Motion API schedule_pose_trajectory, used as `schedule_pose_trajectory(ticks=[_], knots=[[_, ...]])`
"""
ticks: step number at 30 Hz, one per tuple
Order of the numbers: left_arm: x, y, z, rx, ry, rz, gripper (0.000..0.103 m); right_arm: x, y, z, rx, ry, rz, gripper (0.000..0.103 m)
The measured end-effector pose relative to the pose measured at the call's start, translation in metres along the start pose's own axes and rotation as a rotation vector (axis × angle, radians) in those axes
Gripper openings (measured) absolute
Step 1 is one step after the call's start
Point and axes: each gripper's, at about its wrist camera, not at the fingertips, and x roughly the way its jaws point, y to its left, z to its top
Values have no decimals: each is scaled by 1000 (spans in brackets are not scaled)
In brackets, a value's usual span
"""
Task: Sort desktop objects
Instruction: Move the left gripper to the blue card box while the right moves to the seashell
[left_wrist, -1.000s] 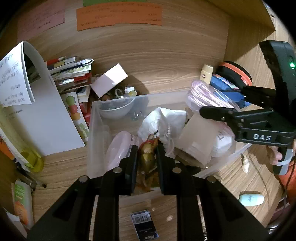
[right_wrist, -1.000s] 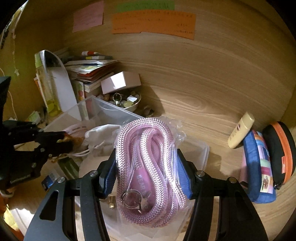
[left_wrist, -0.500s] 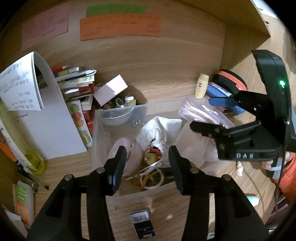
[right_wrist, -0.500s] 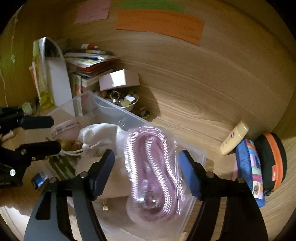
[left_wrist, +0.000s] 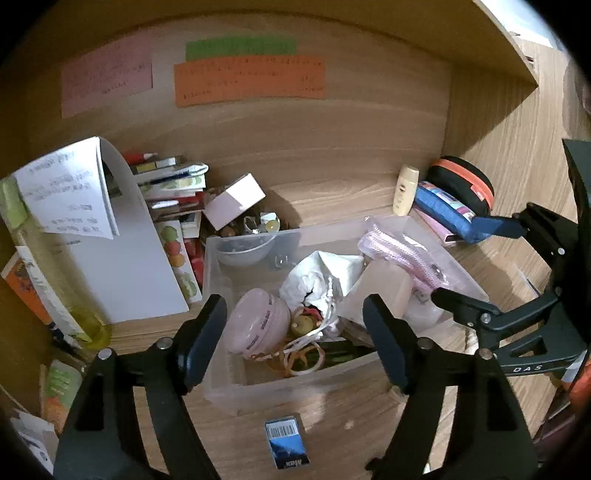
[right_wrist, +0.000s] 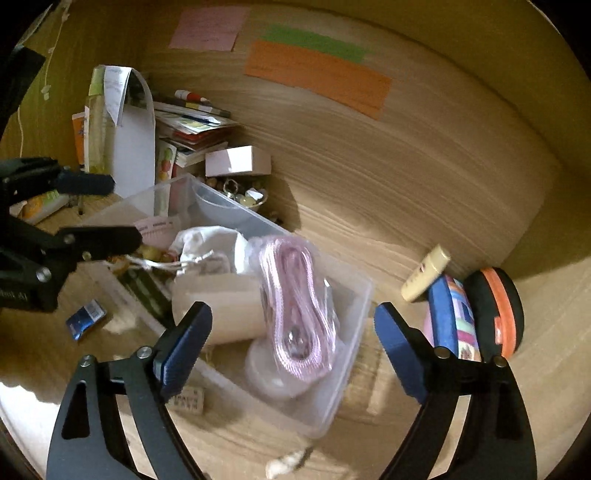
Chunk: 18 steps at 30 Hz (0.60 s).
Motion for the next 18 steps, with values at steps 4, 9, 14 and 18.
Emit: schedule_pose_trajectory(ticks=[4, 9, 14, 18], knots=[[-11, -6, -3, 22, -16, 31, 89, -8, -7, -11, 31, 13, -10, 89], [-20, -10, -9, 29, -23, 50, 92, -16, -14, -26, 61, 34, -19, 89], [-24, -5, -17, 16, 2, 82, 93, -23, -21, -43, 86, 48, -29, 89], [-25, 7, -27, 0, 16, 131, 93, -29, -29, -59, 113, 62, -31, 89]])
